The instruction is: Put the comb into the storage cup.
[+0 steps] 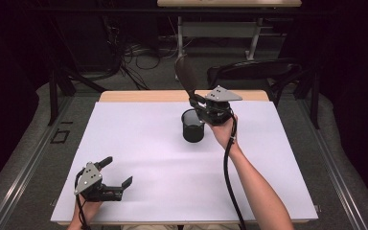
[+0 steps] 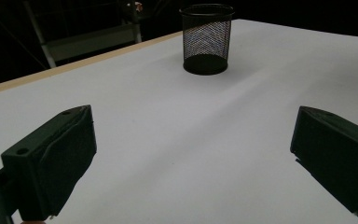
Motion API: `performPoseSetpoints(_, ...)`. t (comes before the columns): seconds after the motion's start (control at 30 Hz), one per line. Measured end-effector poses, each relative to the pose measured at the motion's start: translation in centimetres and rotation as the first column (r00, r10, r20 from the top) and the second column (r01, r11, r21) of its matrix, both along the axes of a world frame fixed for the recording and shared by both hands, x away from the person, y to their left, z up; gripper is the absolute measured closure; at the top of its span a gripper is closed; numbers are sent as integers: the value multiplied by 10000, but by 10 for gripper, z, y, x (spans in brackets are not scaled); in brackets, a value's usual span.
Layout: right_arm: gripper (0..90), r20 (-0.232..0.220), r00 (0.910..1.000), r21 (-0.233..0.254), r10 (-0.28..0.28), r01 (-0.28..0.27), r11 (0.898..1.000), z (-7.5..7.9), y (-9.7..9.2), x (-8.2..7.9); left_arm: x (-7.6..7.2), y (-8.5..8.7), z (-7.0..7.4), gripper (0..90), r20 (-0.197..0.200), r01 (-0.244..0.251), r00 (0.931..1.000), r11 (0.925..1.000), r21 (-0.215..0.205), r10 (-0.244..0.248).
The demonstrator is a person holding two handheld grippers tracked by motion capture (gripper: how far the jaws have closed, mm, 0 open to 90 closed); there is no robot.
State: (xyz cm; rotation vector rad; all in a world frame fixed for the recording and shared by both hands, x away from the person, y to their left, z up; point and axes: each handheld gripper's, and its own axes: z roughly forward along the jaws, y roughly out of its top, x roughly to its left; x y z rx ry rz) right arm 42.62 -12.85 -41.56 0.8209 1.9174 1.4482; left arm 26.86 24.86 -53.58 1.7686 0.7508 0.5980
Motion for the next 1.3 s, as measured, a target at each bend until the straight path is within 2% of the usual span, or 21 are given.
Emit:
performPoseSetpoints(0.43, 726, -87, 9999, 257, -105, 107, 9996, -9, 0, 14, 0, 0, 0, 2, 12, -1, 10000, 10000, 6, 1)
performPoseSetpoints(0.93, 726, 87, 9999, 339, -55, 52, 9994, -15, 2, 22, 0, 0, 0, 2, -4, 2, 10000, 10000, 27, -2)
performPoseSetpoints(1.3, 726, 22, 10000, 324, -27, 27, 9995, -21, 3, 29, 0, 0, 0, 2, -13, 18, 10000, 10000, 29, -18)
